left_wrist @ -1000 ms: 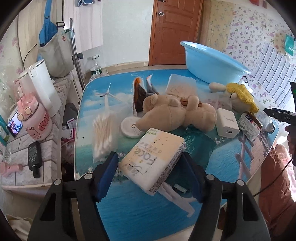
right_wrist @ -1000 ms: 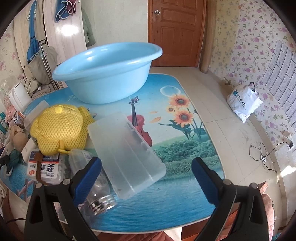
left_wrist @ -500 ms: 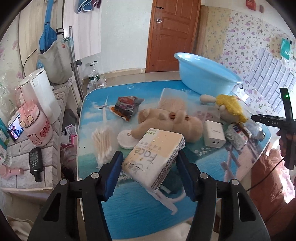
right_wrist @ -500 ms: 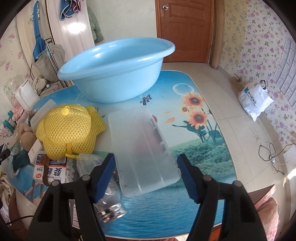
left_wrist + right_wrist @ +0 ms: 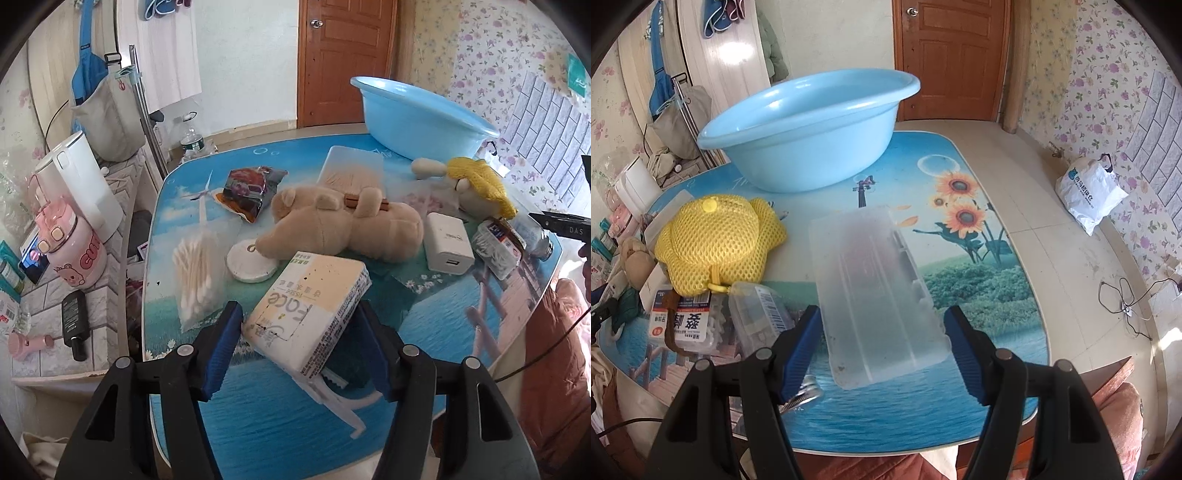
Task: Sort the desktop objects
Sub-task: 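Grasp the tissue pack with the left tool while the right tool grasps the clear box, then carry both items to the blue basin and open both tools to drop them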
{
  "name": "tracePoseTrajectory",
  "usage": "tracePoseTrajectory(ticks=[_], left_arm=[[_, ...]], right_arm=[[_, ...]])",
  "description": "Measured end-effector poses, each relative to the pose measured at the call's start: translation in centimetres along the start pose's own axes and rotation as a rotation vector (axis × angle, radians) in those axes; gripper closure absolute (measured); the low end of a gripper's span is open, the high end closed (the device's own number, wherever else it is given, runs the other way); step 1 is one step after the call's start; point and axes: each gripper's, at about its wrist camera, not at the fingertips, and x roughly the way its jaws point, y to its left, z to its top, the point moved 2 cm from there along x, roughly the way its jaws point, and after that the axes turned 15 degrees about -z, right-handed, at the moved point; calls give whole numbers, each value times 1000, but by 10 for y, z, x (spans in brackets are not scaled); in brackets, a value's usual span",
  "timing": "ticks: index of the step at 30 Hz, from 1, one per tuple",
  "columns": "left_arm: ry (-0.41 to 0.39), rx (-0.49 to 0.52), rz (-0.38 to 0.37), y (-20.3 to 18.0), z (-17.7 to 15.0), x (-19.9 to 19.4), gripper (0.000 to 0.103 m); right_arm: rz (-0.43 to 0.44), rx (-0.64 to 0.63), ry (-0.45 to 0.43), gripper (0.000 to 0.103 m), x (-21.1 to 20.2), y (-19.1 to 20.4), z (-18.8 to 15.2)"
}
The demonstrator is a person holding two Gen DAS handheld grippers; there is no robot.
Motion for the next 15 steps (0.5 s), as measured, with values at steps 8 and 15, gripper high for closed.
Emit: tracePoseTrajectory(ticks=[8,15], left_arm=[[-25,-26,-46,1,5,-3,60],[-90,-21,-43,-16,20,-38,61]], right_arm=[[15,-10,26,37,7,4,0],[44,49,-38,42,-22,-7,9]])
